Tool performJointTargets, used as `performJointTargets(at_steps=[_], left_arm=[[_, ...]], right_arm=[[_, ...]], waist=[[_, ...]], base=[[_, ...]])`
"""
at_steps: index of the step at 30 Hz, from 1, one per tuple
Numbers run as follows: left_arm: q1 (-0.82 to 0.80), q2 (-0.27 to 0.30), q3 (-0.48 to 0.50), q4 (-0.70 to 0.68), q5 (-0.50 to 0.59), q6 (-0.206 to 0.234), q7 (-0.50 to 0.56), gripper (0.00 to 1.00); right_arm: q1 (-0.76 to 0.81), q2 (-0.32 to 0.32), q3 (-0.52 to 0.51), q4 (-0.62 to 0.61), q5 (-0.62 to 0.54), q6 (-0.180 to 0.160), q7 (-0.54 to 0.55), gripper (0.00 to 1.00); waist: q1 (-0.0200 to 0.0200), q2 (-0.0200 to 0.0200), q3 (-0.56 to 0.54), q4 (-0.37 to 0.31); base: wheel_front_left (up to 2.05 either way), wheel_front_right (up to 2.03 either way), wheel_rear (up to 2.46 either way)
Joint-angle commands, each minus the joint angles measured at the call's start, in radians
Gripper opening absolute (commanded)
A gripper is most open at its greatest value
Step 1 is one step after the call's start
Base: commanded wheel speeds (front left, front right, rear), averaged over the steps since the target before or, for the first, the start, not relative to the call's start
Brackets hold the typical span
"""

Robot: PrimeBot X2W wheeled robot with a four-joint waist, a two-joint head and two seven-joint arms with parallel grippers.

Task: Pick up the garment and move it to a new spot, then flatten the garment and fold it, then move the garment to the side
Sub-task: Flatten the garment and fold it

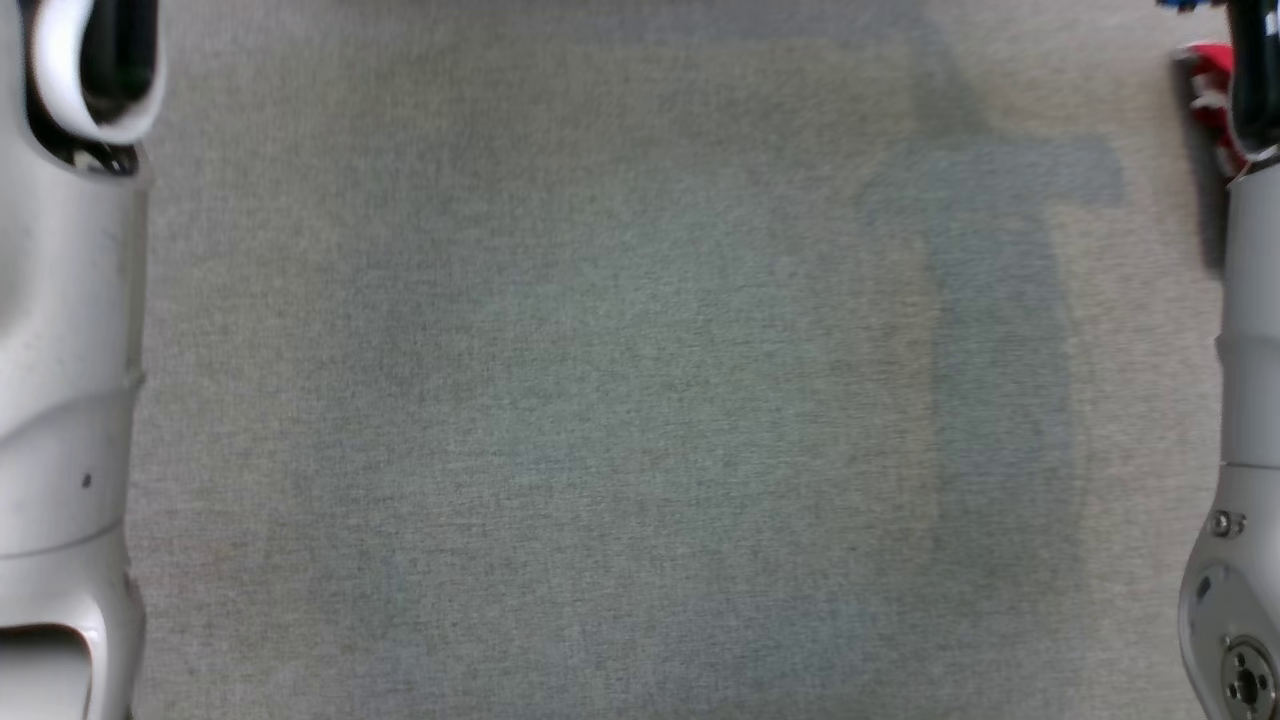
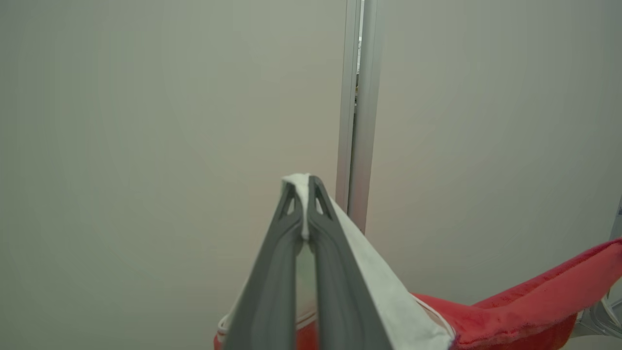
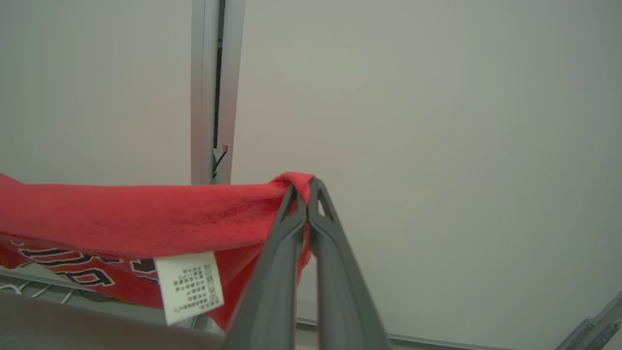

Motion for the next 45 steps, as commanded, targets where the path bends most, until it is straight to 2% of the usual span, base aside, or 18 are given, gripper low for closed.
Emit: performJointTargets(at_steps=[1,10,15,20,25,32,33,41,45], left_arm=[[0.041,0.003,0.0,0.023,-0.009,-0.006,-0.021,0.0],[0.275,0.016,0.005,0.067,-0.069,-0.024,-0.106,0.0],[0.423,0.032,0.023,0.023,-0.088,-0.017,-0.154,0.0],[0.579,0.025,0.025,-0.044,-0.098,0.002,-0.197,0.0],[0.744,0.019,0.023,-0.126,-0.11,0.028,-0.217,0.0],[1.004,0.026,0.02,-0.31,-0.124,0.092,-0.192,0.0],[1.004,0.026,0.02,-0.31,-0.124,0.092,-0.192,0.0],[1.258,0.059,0.037,-0.547,-0.118,0.181,-0.14,0.0],[1.337,0.065,0.041,-0.62,-0.129,0.207,-0.113,0.0]], right_arm=[[0.013,0.01,-0.019,0.055,-0.022,0.0,-0.028,0.0],[0.1,0.043,-0.063,0.267,-0.043,0.0,-0.162,0.0],[0.169,0.06,-0.062,0.299,0.009,0.0,-0.211,0.0],[0.291,0.066,-0.047,0.256,0.094,0.0,-0.231,0.0],[0.466,0.069,-0.022,0.15,0.163,0.0,-0.235,0.0],[0.749,0.074,-0.012,-0.104,0.204,0.0,-0.209,0.0],[0.749,0.074,-0.012,-0.104,0.204,0.0,-0.209,0.0],[1.068,0.084,-0.034,-0.479,0.223,0.0,-0.063,0.0],[1.177,0.086,-0.026,-0.585,0.272,0.0,0.007,0.0]], waist=[[-0.0003,-0.0001,0.057,0.037],[-0.0003,-0.0001,0.105,0.043],[-0.0003,-0.0001,0.079,0.034],[-0.0003,-0.0001,0.021,0.035],[-0.0003,-0.0001,-0.07,0.037],[-0.0003,-0.0001,-0.217,0.028],[-0.0003,-0.0001,-0.217,0.028],[-0.0003,-0.0001,-0.311,0.029],[-0.0003,-0.0001,-0.318,0.039]], base=[[0.0,0.0,0.0],[0.0,0.0,0.0],[0.0,0.0,0.0],[0.0,0.0,0.0],[0.0,0.0,0.0],[0.0,0.0,0.0],[0.0,0.0,0.0],[0.0,0.0,0.0],[0.0,0.0,0.0]])
